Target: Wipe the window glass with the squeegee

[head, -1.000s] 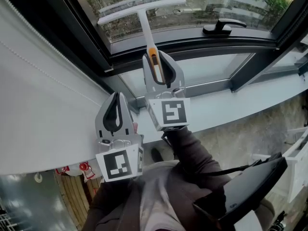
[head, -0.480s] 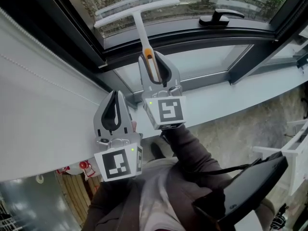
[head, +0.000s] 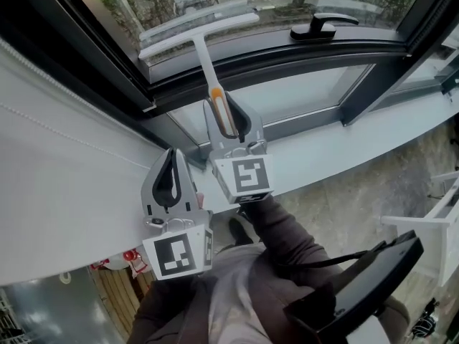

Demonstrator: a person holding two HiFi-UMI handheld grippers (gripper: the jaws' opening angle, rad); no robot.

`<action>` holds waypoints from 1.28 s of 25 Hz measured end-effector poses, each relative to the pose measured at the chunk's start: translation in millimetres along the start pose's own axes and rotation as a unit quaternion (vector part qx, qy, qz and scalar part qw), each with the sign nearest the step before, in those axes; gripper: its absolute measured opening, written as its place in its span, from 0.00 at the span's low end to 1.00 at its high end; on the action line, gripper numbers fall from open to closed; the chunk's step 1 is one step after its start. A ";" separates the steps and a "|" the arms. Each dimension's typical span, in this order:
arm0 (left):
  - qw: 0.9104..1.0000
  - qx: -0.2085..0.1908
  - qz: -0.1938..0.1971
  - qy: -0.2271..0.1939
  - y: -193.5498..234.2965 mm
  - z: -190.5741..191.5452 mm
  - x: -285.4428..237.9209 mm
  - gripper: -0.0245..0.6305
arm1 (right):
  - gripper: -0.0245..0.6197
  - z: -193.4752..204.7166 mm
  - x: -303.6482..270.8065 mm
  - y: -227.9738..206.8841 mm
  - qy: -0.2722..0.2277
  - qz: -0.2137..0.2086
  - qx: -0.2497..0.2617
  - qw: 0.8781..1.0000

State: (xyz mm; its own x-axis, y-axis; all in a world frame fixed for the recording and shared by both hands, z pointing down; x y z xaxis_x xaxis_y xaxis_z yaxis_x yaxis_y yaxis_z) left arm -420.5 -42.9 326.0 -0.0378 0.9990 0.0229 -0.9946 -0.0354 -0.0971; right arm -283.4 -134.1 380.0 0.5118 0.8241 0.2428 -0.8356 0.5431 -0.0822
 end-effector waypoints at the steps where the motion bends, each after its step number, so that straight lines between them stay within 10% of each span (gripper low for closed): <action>1: 1.000 -0.001 0.002 0.001 -0.4 0.2 -0.2 0.04 | 0.24 1.5 0.5 -0.1 0.002 0.001 -0.001 1.000; 32: 0.999 0.016 0.042 0.001 1.0 8.2 12.6 0.04 | 0.24 18.1 16.5 -0.3 0.057 0.001 -0.076 0.995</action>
State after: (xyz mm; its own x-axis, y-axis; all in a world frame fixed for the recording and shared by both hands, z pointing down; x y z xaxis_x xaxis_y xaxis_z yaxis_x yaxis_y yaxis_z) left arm -422.7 -30.5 334.3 -0.1215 0.9925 0.0147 -0.9905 -0.1203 -0.0672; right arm -278.3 -123.5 401.5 0.5364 0.8337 0.1314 -0.8017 0.5520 -0.2295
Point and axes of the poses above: the fingertips, and each gripper's own axes: x backward along the fingers, y to its left, z out of its underside, the point moved 9 cm from there along x, backward along the fingers, and after that the axes turned 14 degrees about -z, right-handed, at the moved point
